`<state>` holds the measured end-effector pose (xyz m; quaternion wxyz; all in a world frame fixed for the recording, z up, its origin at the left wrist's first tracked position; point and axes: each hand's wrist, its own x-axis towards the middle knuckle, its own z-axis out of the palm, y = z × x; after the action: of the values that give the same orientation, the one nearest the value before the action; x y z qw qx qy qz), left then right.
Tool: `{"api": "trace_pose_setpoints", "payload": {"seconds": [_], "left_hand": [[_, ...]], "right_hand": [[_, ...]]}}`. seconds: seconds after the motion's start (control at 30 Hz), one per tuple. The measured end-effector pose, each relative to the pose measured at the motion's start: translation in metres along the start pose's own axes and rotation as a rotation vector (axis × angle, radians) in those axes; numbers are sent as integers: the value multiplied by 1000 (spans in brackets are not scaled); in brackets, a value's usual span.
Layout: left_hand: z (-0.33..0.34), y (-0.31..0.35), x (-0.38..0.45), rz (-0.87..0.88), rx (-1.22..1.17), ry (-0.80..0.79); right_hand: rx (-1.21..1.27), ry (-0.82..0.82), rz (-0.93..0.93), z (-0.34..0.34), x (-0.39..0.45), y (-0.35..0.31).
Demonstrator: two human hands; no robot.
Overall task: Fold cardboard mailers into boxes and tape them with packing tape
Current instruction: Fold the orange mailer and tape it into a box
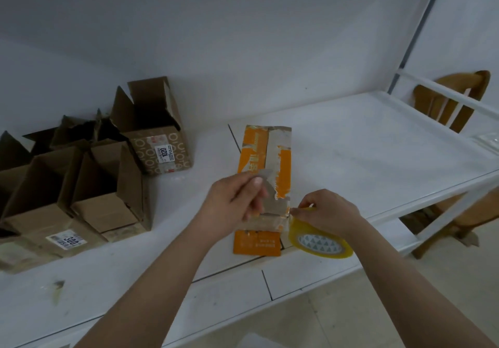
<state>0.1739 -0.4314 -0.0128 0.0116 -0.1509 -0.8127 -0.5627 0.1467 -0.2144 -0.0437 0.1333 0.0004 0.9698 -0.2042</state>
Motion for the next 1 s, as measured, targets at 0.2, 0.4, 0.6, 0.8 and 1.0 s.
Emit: {"api": "trace_pose_setpoints", "payload": {"seconds": [0.2, 0.4, 0.6, 0.8, 1.0], "left_hand": [[39, -3, 35, -228, -52, -296], [41, -22, 38, -171, 130, -273], [42, -22, 37, -169, 175, -255], [37, -13, 37, -166, 233, -328], [44, 3, 35, -60, 686, -461]], "right_hand": [[218, -169, -34, -13, 1, 5], [338, -350, -47, -27, -7, 17], [44, -251, 2, -27, -4, 28], [25, -219, -26, -25, -6, 32], [69, -49, -30, -19, -19, 34]]}}
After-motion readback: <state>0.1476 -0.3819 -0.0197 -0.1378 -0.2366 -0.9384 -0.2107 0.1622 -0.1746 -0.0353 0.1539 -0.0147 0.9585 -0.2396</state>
